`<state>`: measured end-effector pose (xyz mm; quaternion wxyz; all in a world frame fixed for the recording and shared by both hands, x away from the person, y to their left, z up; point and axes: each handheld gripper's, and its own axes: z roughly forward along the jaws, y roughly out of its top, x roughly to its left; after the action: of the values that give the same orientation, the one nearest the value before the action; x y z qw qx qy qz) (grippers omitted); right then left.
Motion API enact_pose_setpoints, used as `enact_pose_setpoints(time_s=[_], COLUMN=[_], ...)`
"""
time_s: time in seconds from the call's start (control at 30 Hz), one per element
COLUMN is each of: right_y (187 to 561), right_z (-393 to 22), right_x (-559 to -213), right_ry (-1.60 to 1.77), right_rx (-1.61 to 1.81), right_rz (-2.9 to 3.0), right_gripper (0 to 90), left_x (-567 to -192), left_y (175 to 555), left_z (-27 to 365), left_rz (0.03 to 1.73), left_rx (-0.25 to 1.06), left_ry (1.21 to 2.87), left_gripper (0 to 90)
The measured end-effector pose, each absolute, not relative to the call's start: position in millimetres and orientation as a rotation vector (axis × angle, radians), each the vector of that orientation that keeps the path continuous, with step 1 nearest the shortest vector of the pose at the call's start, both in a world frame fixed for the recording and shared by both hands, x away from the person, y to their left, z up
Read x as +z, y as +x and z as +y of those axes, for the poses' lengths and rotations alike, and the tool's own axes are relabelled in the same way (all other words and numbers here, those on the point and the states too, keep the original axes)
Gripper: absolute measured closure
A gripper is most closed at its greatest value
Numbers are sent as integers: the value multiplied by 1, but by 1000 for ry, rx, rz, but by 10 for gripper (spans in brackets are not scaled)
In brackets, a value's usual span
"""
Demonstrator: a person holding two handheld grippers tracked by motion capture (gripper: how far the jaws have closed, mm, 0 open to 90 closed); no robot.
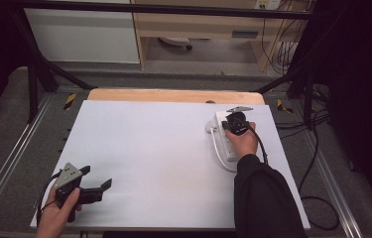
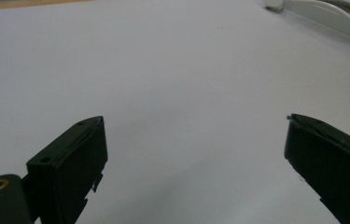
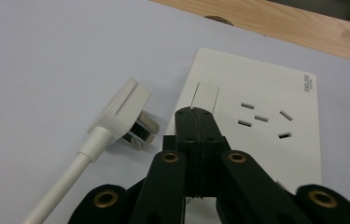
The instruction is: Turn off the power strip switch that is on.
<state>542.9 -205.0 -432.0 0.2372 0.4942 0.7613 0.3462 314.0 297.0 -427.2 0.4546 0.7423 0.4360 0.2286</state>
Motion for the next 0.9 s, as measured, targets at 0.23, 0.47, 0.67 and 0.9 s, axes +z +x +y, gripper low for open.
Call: enact_pose_setpoints(time_s=[0.23,0.47,0.67,0.9], right_y=[543,543,542,541], right_z=[-204,-203,-201,-199], right_x=[-432,-433,-432,-428], right_ry=[1356,1371,1369,1361], right_rx=[951,975,994,1020], right_rz=[2085,2074,2066,2054], right_gripper=[900,900,900,900], left_x=[-427,-427,-427,-427], left_y=[314,314,314,314], left_z=[297,297,297,297], left_rz=[1076,1075,1075,1075], left_rx=[565,565,564,564], left_ry=[1830,1831,1828,1827], left_gripper=[60,60,60,60])
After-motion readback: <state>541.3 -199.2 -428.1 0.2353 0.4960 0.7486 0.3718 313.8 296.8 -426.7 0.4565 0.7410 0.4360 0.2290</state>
